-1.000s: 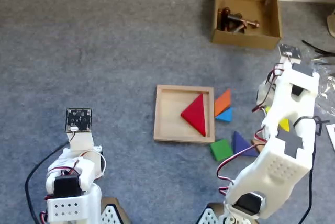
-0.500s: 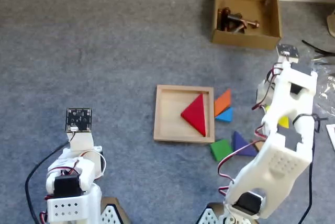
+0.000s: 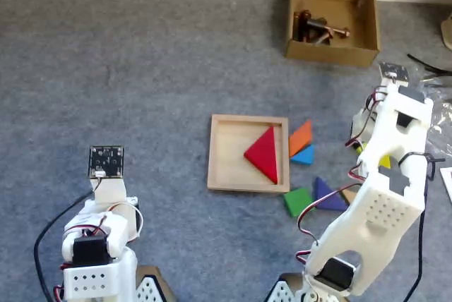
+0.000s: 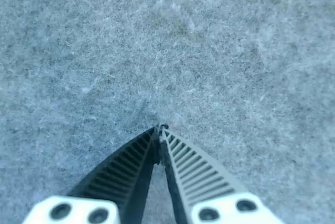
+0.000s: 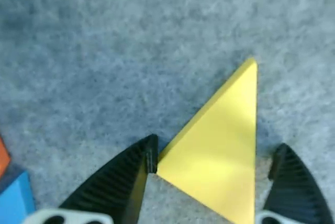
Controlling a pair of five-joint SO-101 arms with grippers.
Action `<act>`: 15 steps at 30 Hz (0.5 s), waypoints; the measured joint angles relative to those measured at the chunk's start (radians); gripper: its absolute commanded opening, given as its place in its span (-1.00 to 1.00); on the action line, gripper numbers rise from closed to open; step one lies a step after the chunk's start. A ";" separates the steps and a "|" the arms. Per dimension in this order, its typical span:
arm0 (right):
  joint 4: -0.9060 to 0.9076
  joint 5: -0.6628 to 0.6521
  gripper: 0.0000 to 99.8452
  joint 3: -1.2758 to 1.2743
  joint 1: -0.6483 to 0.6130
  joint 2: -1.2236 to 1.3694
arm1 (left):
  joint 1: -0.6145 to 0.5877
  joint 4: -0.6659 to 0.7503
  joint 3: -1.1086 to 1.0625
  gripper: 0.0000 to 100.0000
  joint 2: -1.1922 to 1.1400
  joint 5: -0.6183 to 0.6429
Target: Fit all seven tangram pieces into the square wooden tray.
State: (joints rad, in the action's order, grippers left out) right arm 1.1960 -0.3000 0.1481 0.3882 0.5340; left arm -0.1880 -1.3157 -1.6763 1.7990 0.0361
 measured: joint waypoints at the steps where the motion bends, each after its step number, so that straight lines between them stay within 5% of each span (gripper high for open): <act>1: 0.009 0.000 -0.40 0.000 0.000 0.000 | 0.000 0.000 0.000 -0.99 0.000 0.000; 15: 0.021 -0.095 -0.39 0.000 0.000 0.000 | 0.000 0.000 0.000 -0.99 0.000 0.000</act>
State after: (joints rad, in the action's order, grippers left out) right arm 1.2175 -0.3951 0.1481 0.3882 0.5340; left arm -0.1880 -1.3157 -1.6763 1.7990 0.0361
